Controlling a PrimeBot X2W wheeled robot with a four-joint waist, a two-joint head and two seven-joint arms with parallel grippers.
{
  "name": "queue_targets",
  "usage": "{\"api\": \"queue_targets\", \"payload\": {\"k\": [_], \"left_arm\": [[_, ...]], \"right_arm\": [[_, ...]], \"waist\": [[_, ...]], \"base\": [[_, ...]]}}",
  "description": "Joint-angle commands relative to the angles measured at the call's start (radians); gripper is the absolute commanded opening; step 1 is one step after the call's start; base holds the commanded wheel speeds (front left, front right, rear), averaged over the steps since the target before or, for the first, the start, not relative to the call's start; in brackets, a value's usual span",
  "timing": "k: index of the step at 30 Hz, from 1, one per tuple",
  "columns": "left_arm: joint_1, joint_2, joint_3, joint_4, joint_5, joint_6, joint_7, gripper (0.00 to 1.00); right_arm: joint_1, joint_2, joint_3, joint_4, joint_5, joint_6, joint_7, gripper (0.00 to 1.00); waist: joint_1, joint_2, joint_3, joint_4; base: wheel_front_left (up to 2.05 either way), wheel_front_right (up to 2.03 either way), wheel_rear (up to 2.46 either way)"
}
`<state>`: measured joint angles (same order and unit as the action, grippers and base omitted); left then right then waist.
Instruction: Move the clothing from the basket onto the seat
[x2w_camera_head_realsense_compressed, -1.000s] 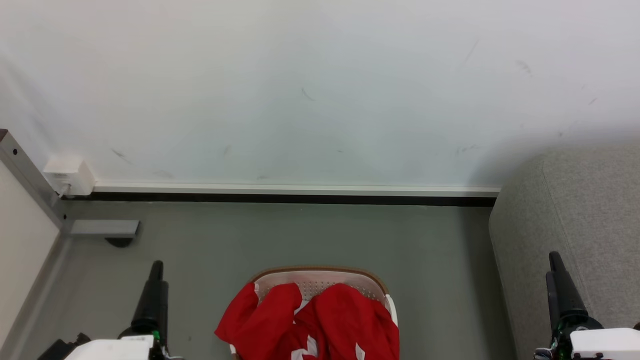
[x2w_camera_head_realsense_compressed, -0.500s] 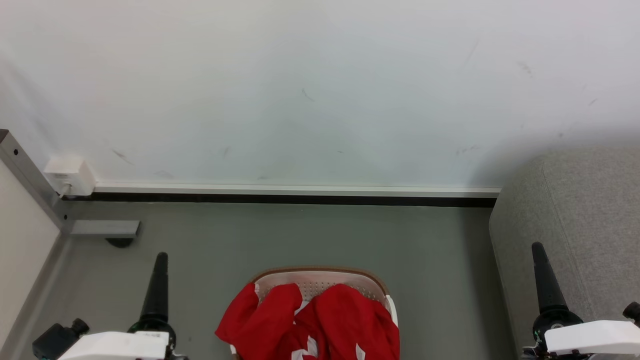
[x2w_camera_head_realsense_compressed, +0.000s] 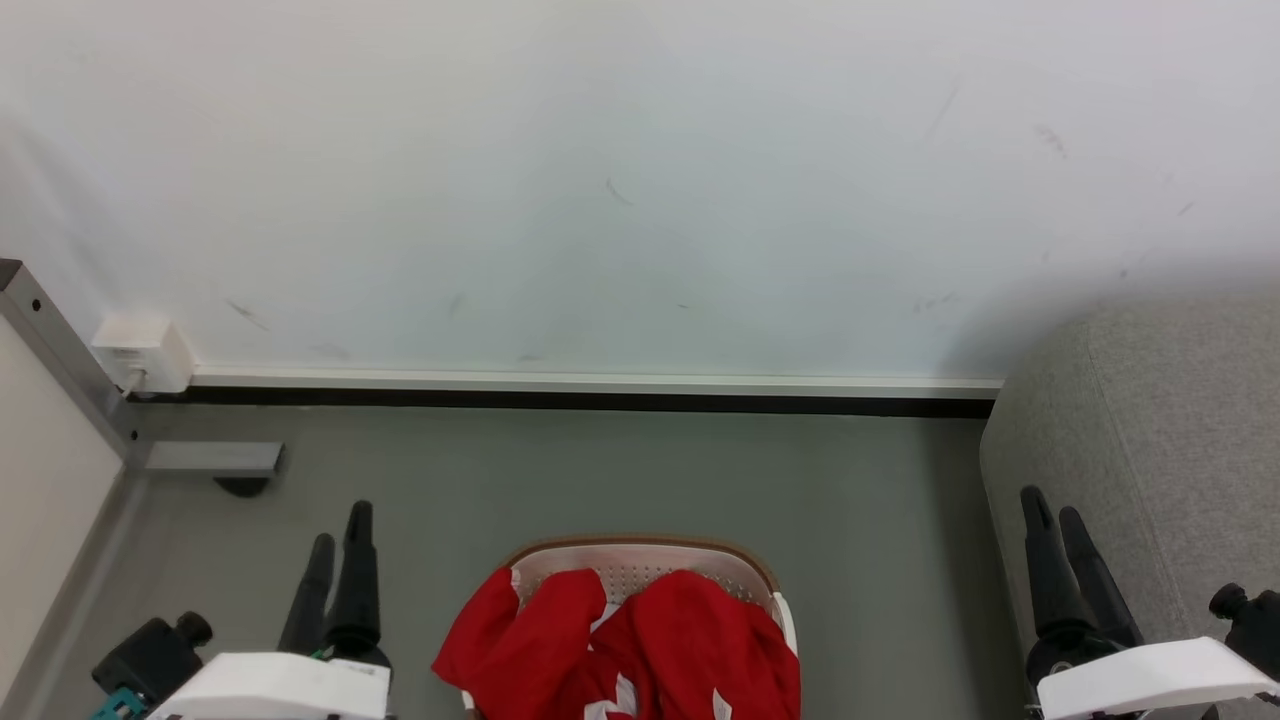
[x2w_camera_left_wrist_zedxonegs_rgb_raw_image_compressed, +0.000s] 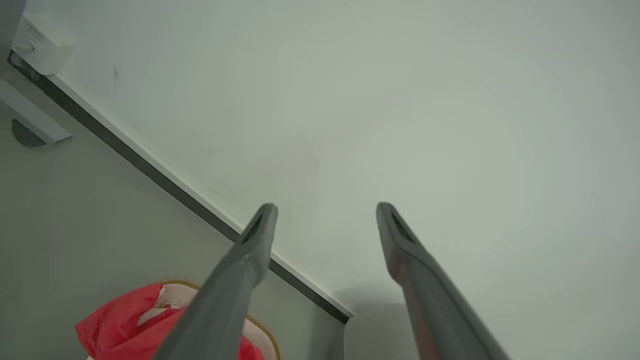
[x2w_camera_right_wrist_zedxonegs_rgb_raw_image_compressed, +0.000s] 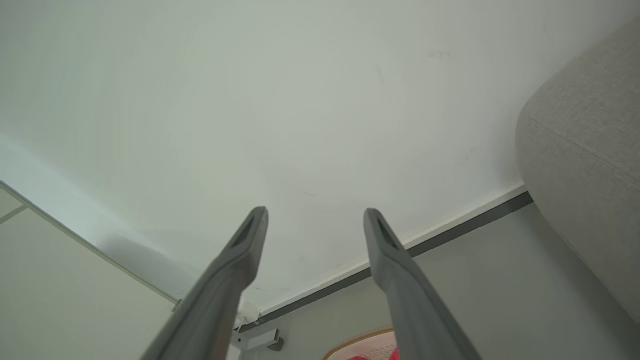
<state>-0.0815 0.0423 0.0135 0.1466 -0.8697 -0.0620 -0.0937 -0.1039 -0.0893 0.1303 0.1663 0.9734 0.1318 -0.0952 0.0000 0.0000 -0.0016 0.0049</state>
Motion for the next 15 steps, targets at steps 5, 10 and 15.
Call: {"api": "queue_targets", "payload": {"k": [5,10,15], "left_arm": [[-0.004,0.007,-0.012,-0.022,0.135,0.026,-0.023,1.0],[-0.002,0.008,-0.028,-0.03,0.255,0.044,-0.036,1.0],[0.002,0.01,-0.047,-0.042,0.355,0.063,-0.051,1.0]], "right_arm": [[-0.029,-0.004,0.005,-0.002,-0.101,-0.001,-0.021,1.0],[-0.029,0.003,0.001,-0.004,-0.177,-0.001,-0.034,1.0],[-0.028,0.007,0.004,-0.006,-0.245,-0.001,-0.049,1.0]], "waist": [[0.0,0.0,-0.002,0.0],[0.0,0.0,-0.004,-0.002],[0.0,0.0,-0.005,-0.002]], "base": [[0.0,0.0,0.0],[0.0,0.0,0.0],[0.0,0.0,0.0]]}}
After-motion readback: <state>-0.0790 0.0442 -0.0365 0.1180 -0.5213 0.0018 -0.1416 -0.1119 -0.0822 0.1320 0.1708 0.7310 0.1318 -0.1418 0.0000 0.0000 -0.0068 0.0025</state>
